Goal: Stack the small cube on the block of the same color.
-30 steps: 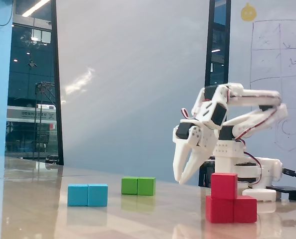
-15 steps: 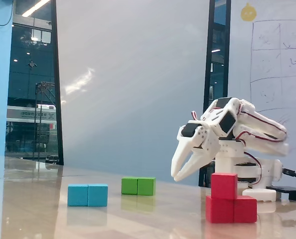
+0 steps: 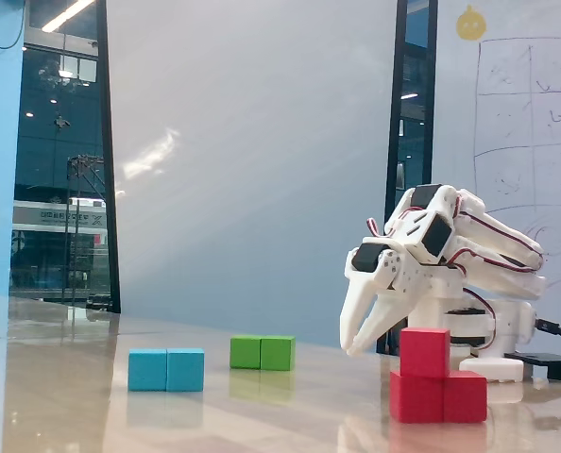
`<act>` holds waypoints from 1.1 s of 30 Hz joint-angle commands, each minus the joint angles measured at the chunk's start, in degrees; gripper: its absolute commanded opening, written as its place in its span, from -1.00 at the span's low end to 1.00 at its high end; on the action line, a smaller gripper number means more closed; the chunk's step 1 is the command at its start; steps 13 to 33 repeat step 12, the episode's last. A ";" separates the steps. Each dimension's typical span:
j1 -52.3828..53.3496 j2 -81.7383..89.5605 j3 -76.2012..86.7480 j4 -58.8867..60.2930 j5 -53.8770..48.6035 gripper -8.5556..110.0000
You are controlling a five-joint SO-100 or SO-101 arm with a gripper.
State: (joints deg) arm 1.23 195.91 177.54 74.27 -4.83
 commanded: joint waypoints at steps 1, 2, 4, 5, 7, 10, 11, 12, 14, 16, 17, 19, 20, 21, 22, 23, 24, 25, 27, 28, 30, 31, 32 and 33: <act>0.18 2.20 -2.64 0.62 0.35 -0.86; -0.09 2.11 -2.72 0.53 0.35 -0.86; -0.18 2.02 -2.90 0.44 0.26 -0.86; -0.18 2.02 -2.90 0.44 0.26 -0.86; -0.18 2.02 -2.90 0.44 0.26 -0.86; -0.18 2.02 -2.90 0.44 0.26 -0.86; -0.18 2.02 -2.90 0.44 0.26 -0.86; -0.18 2.02 -2.90 0.44 0.26 -0.86; -0.18 2.02 -2.90 0.44 0.26 -0.86; -0.18 2.02 -2.90 0.44 0.26 -0.86; -0.18 2.02 -2.90 0.44 0.26 -0.86; -0.18 2.02 -2.90 0.44 0.26 -0.86; -0.18 2.02 -2.90 0.44 0.26 -0.86; -0.18 2.02 -2.90 0.44 0.26 -0.86; -0.18 2.02 -2.90 0.44 0.26 -0.86; -0.18 2.02 -2.90 0.44 0.26 -0.86; -0.18 2.02 -2.90 0.44 0.26 -0.86; -0.18 2.02 -2.90 0.44 0.26 -0.86; -0.18 2.02 -2.90 0.44 0.26 -0.86; -0.18 2.02 -2.90 0.44 0.26 -0.86; -0.18 2.02 -2.90 0.44 0.26 -0.86; -0.18 2.02 -2.90 0.44 0.26 -0.86; -0.18 2.02 -2.90 0.44 0.26 -0.86; -0.18 2.02 -2.90 0.44 0.26 -0.86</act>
